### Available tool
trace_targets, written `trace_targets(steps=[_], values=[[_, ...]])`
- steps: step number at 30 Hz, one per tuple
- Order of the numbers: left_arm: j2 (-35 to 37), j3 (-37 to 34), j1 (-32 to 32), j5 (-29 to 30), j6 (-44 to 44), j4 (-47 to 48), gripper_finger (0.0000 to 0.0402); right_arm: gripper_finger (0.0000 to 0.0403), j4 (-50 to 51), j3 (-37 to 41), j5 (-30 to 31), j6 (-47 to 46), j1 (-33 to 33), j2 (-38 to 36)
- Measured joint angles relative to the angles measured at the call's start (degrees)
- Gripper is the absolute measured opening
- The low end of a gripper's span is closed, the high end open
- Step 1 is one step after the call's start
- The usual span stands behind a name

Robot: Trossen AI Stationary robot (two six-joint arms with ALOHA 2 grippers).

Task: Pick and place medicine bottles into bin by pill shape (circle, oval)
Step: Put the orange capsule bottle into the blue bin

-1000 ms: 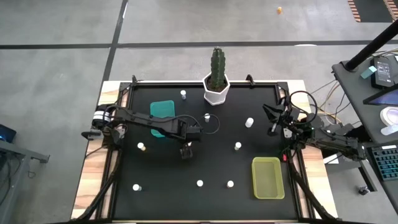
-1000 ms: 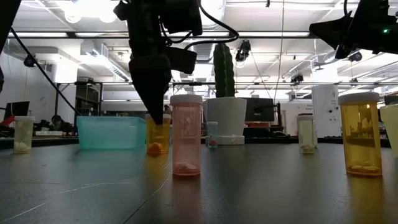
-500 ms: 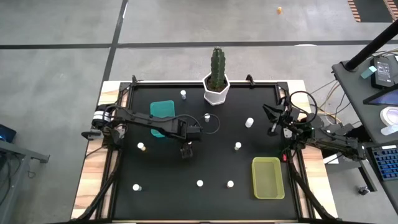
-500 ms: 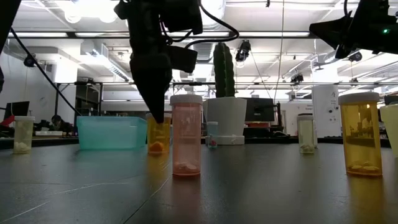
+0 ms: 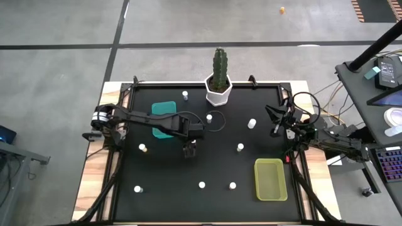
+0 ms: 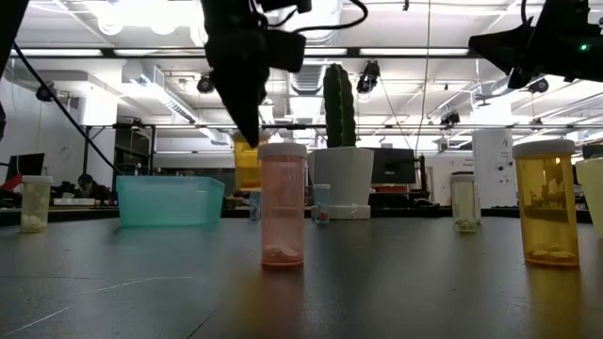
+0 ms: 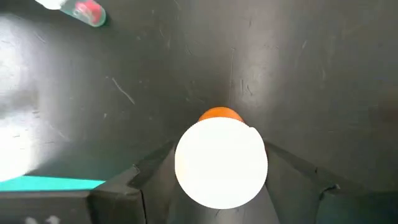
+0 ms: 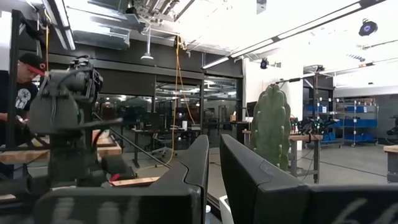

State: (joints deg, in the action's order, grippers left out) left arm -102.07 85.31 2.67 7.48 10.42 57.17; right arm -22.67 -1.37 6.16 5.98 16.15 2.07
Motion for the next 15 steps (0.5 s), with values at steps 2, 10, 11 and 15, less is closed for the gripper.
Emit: trace_targets(steps=[2, 10, 11, 15], values=[[0.7, 1.2, -0.1, 0.1, -0.8, 2.3, 0.02, 0.0034, 0.1, 0.0, 0.0, 0.1, 0.0, 0.0], [6.0, 2.2, -3.3, 0.8, -1.9, 8.6, 0.02, 0.0034, 0.2, 0.0, 0.0, 0.1, 0.0, 0.2], [7.1, 2.2, -4.1, 0.8, -1.9, 9.3, 0.02, 0.0034, 0.1, 0.0, 0.0, 0.1, 0.0, 0.2], [10.3, 2.1, -7.9, 2.0, -2.6, 11.8, 0.02, 0.0034, 0.2, 0.0, 0.0, 0.1, 0.0, 0.3]])
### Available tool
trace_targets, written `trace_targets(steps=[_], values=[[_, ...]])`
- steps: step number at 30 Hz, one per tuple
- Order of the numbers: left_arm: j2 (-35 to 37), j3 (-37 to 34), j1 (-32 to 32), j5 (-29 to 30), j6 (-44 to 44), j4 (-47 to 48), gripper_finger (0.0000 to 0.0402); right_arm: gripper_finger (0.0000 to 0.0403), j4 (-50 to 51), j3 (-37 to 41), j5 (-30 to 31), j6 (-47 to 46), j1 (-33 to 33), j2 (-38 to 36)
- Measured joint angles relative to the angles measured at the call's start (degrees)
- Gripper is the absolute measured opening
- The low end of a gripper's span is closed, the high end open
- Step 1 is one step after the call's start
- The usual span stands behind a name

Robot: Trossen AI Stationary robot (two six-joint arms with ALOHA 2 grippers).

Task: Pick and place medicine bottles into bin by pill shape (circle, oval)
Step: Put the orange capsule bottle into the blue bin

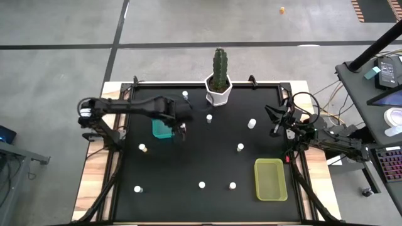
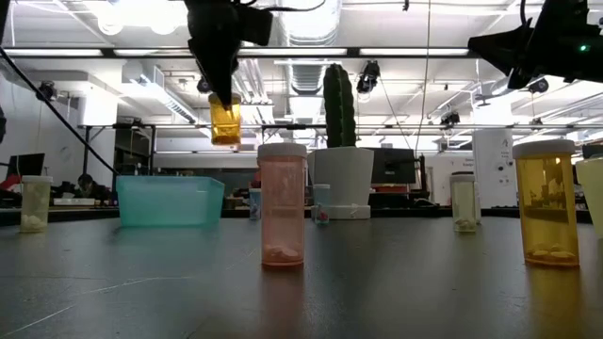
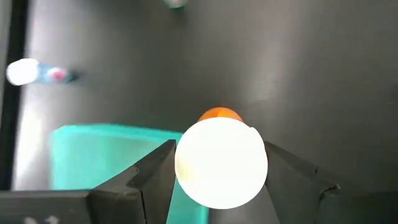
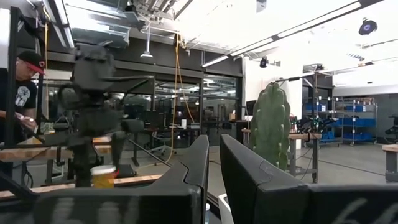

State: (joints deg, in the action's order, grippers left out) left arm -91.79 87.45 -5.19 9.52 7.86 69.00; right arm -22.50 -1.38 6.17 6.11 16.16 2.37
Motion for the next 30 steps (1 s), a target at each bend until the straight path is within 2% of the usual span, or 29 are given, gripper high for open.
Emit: trace_targets(steps=[7, 16, 30], values=[[5.1, -2.5, -7.6, 1.1, -3.9, 0.5, 0.02, 0.0034, 0.0, 0.0, 0.0, 0.1, 0.0, 0.0], [8.4, -9.6, -16.7, 1.1, -4.3, -0.6, 0.0199, 0.0034, 0.0, 0.0, 0.0, 0.1, 0.0, 0.1], [8.4, -21.6, -22.6, 1.1, -1.1, -8.2, 0.0198, 0.0034, 0.4, 0.0, 0.0, 0.1, 0.0, 0.5]])
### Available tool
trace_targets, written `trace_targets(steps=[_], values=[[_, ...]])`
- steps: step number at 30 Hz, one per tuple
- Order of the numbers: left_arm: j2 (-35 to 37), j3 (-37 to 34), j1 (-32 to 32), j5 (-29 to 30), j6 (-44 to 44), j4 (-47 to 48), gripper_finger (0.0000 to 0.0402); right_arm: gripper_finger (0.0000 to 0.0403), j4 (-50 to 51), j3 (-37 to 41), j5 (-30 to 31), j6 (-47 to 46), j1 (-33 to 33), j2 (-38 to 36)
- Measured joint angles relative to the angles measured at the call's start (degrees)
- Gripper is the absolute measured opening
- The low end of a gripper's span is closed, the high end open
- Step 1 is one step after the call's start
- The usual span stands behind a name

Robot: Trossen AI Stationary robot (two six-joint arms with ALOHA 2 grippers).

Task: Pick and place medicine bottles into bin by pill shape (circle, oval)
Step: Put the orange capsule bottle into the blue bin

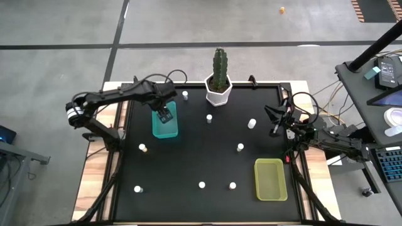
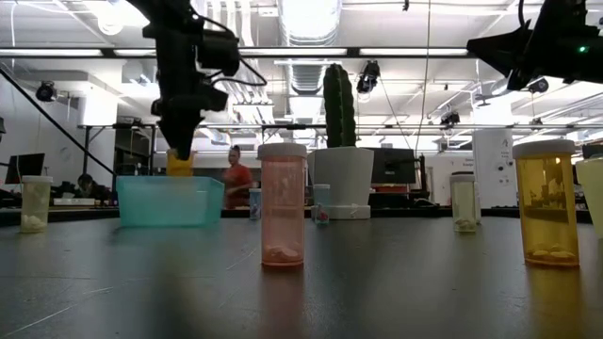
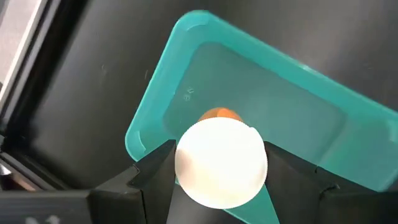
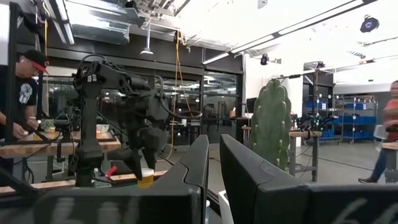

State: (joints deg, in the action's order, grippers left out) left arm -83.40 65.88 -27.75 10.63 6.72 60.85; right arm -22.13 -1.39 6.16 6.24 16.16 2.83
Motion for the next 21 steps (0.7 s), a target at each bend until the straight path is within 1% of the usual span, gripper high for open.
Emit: trace_targets(steps=[10, 15, 21], values=[[0.0, -4.2, -0.2, 1.0, 0.5, -4.0, 0.0198, 0.0034, 0.5, 0.0, 0.0, 0.4, 0.0, 0.0], [0.0, -5.7, -0.5, 3.6, 0.9, -5.9, 0.0198, 0.0034, 0.6, 0.0, 0.0, 0.4, 0.0, 0.0], [0.0, -7.9, -0.8, 3.8, 1.7, -8.5, 0.0198, 0.0034, 0.7, 0.0, 0.0, 0.4, 0.0, 0.0]])
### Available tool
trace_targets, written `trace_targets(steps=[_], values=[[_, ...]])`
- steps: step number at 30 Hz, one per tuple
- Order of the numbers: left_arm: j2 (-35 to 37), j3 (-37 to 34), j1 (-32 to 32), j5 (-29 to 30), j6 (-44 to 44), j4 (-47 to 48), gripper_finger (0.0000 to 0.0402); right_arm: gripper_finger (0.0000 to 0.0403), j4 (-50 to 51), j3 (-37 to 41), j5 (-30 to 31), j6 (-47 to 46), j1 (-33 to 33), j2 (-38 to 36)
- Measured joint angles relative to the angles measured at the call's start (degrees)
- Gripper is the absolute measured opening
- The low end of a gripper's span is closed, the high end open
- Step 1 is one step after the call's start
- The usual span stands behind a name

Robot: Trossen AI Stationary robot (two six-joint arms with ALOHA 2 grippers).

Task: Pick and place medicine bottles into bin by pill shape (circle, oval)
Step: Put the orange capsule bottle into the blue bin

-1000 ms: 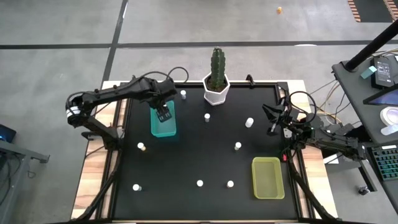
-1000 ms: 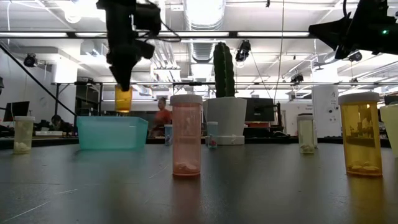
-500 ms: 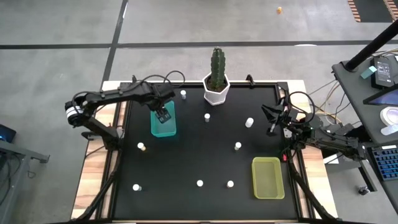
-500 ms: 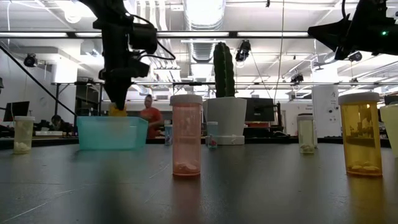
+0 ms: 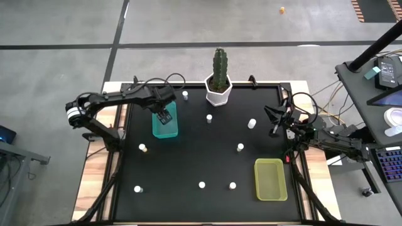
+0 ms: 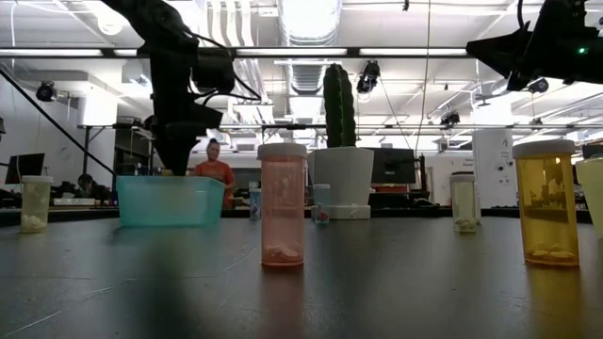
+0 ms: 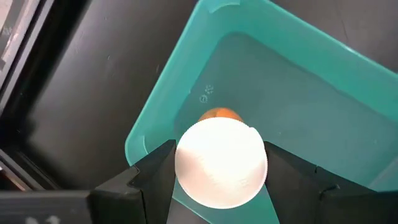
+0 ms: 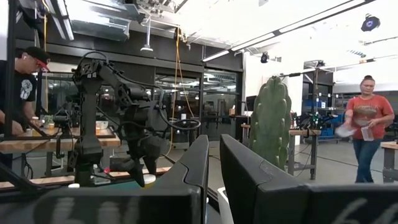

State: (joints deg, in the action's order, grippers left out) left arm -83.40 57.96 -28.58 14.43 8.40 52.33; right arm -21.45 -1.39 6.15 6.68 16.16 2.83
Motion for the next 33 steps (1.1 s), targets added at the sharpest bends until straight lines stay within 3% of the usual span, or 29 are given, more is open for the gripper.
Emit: trace_targets(steps=[9, 33], values=[[0.0, -0.3, 0.0, 4.1, 0.3, -0.9, 0.0198, 0.0034, 0.0, 0.0, 0.0, 0.0, 0.0, 0.0], [0.0, -0.3, -0.1, 3.9, 1.8, -1.0, 0.0198, 0.0034, 0.1, 0.0, 0.0, 0.0, 0.0, 0.0]])
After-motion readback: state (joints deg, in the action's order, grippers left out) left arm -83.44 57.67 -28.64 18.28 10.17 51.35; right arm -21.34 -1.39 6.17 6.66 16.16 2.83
